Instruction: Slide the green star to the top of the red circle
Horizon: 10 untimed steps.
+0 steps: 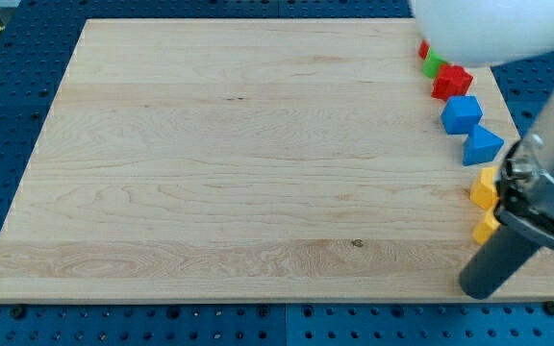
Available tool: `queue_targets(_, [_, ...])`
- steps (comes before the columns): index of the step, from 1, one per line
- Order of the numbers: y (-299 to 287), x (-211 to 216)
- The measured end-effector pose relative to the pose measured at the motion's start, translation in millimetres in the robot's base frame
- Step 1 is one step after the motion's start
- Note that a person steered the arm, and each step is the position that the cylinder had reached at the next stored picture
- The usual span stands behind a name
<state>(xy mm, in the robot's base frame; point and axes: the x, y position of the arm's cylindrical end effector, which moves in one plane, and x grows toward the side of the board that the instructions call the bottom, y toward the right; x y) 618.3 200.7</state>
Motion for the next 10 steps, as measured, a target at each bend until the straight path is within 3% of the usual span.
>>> queue_targets(2, [143, -17])
queue_targets(4, [145, -72])
queue_targets(8, [144, -399])
queue_targets(9, [138, -427])
queue_targets(10, [99, -427])
